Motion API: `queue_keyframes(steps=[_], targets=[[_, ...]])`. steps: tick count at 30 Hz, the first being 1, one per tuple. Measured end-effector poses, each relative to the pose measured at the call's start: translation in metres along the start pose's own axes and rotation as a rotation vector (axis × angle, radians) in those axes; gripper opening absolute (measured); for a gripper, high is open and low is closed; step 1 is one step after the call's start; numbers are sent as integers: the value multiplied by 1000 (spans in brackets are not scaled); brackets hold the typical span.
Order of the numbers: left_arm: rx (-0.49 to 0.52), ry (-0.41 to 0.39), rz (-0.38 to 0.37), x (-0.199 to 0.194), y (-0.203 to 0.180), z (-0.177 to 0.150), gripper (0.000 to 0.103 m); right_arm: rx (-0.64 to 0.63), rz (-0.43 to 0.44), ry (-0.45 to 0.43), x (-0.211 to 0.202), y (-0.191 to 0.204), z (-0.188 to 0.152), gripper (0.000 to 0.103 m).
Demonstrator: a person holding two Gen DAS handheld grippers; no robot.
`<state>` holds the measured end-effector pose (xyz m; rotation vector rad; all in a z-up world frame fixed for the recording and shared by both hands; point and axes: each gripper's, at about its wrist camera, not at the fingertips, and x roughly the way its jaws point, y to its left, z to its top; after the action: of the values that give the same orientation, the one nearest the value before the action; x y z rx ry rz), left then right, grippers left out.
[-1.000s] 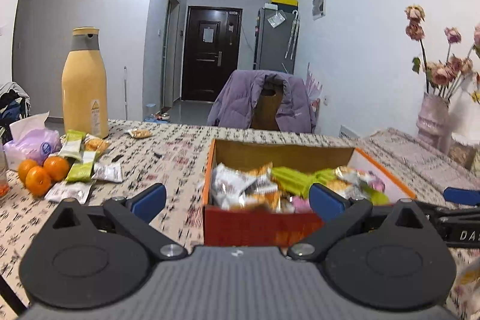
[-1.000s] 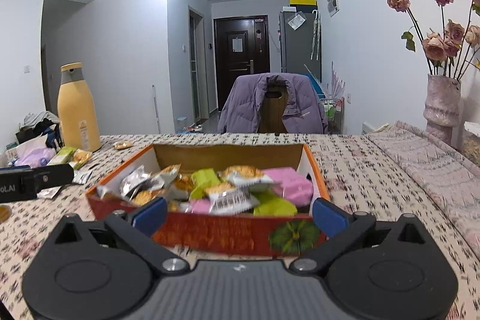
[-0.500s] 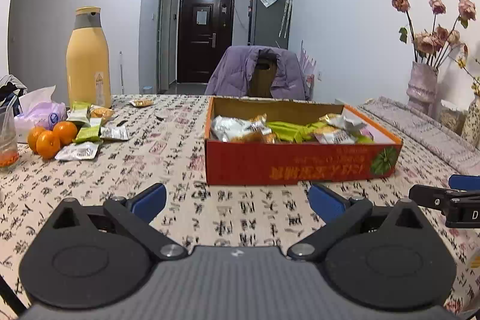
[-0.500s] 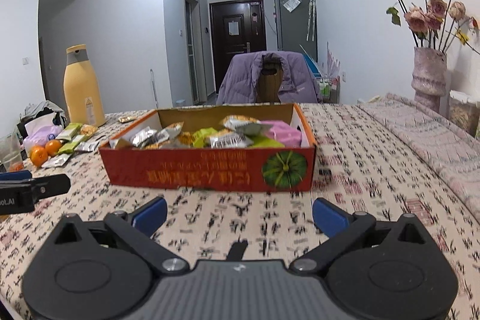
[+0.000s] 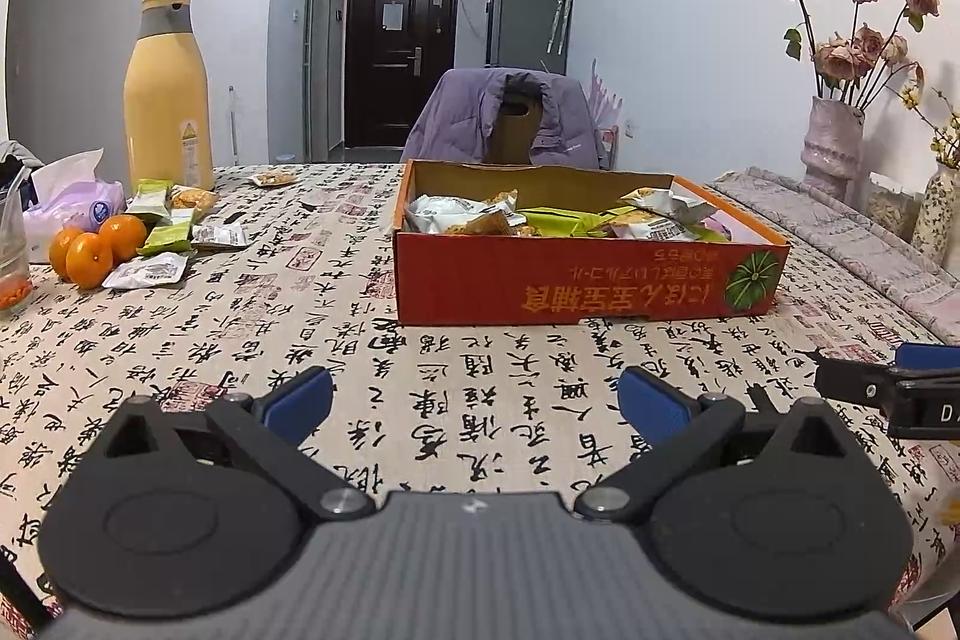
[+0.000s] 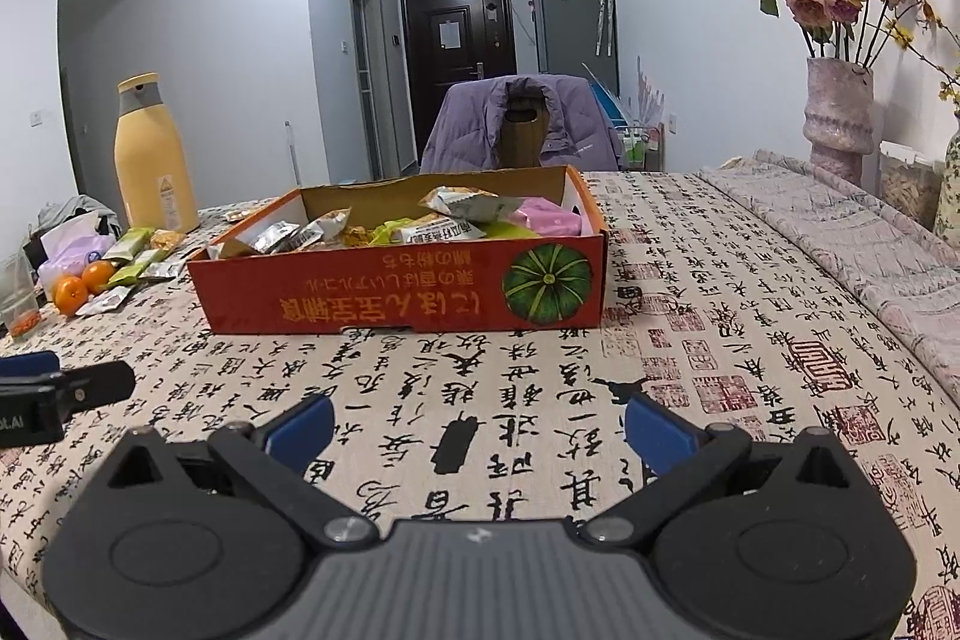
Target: Organize snacks
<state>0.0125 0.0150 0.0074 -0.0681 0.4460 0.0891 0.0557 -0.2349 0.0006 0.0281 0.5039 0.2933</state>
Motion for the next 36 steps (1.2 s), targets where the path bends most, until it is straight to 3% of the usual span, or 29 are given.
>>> queue_keyframes(steps=[36], targets=[[6,1,-7,1,-5,-1,103,2,2,9,0,-1,-1,103]])
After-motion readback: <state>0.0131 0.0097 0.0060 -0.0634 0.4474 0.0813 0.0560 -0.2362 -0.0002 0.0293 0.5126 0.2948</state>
